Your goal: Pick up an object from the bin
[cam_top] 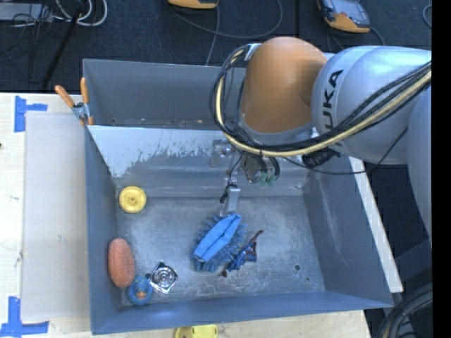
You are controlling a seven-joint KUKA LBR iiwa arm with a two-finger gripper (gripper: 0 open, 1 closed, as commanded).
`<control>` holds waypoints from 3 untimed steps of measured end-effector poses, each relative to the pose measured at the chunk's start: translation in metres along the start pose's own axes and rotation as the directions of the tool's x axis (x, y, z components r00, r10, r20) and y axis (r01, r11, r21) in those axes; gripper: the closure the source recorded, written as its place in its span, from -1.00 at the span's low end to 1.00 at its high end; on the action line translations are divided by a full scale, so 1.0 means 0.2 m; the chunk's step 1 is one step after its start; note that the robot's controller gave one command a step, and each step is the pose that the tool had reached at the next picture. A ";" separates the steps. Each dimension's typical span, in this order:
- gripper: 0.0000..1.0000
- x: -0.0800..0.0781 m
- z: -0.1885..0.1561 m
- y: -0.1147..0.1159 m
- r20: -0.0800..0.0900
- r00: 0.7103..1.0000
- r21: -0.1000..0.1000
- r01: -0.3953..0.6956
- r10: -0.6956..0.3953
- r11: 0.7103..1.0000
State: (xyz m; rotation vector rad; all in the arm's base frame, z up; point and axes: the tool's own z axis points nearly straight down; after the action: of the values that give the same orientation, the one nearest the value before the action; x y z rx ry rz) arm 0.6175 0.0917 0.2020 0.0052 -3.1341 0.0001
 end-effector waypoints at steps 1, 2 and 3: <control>-1.00 -0.01 -0.03 0.00 0.008 1.000 -0.001 -0.001 0.001 1.000; -1.00 0.12 0.20 -0.07 0.010 0.998 0.000 0.069 -0.069 0.998; -1.00 0.15 0.45 -0.13 0.008 0.967 0.002 0.255 -0.255 0.967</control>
Offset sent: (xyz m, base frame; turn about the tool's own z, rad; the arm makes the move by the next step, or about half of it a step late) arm -0.0367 -0.0227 -0.0617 -0.1005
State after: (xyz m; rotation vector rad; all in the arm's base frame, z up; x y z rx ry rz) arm 0.5878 0.0646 0.1115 0.4090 -3.1159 -0.0004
